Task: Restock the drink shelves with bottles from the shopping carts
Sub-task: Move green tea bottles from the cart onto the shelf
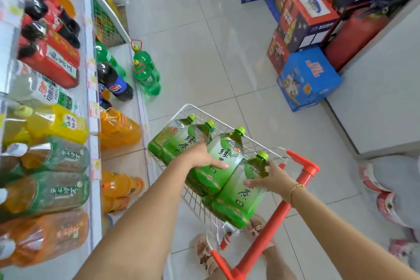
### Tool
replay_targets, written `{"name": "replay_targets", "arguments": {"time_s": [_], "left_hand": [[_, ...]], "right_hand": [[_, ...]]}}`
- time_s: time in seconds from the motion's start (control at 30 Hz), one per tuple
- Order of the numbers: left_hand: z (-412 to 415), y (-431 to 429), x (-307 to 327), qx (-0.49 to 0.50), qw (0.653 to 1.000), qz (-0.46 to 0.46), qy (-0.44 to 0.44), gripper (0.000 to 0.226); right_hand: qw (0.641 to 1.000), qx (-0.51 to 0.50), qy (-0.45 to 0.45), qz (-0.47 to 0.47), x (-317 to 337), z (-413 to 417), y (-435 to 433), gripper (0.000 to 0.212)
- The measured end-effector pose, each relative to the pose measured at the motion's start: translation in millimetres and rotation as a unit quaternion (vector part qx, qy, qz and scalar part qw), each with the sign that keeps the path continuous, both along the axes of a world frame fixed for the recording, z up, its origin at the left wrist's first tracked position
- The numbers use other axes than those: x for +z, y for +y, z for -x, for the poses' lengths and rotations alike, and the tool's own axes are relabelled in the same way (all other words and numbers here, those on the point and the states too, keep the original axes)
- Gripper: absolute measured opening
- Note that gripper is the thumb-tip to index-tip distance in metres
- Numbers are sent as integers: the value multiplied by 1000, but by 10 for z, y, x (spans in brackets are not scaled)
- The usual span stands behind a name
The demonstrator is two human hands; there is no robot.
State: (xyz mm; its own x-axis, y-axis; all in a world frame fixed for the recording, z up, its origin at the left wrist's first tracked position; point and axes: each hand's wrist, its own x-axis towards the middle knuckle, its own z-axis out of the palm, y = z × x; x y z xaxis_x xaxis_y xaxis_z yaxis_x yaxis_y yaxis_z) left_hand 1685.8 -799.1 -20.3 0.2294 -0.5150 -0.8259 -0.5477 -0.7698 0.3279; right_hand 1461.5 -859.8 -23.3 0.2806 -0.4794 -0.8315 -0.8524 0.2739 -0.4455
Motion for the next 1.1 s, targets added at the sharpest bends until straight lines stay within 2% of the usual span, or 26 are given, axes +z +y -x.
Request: {"name": "replay_targets", "arguments": {"time_s": [0.07,0.13,0.3,0.4,0.5,0.53,0.63,0.73,0.8,0.9,1.0,1.1], "left_hand": [[-51,-22,-48,32,999,-12,15,126],[-72,-23,-52,45,999,-19,18,126],[-88,-11,28,69,996,-46,38,120],[-96,-5,49,112,991,-47,51,117],[-62,129,163,149,986,-49,57,90],[-58,208,177,160,985,-51,48,84],[-69,508,225,200,979,-38,20,90],[-28,862,296,262,965,5,20,59],[66,1112,370,304,952,38,-21,48],[260,1530,444,396,907,126,-74,44],[476,2019,524,535,813,217,-78,51],[643,2493,620,614,727,271,-145,66]], "right_hand": [[997,-33,-38,-63,-50,-26,-70,127],[997,-13,-32,-74,-134,-24,-119,128],[992,120,30,-36,-203,47,-126,109],[996,74,-19,-53,-182,43,-106,99],[995,49,-61,-58,-85,27,-31,88],[995,61,-67,-43,-40,20,3,85],[989,120,-81,38,121,-33,88,81],[968,206,-92,111,360,-161,201,85],[941,270,-109,170,469,-265,284,93],[907,321,-149,228,585,-427,366,97],[864,357,-217,280,749,-632,439,95],[828,368,-304,292,941,-898,612,90]]}}
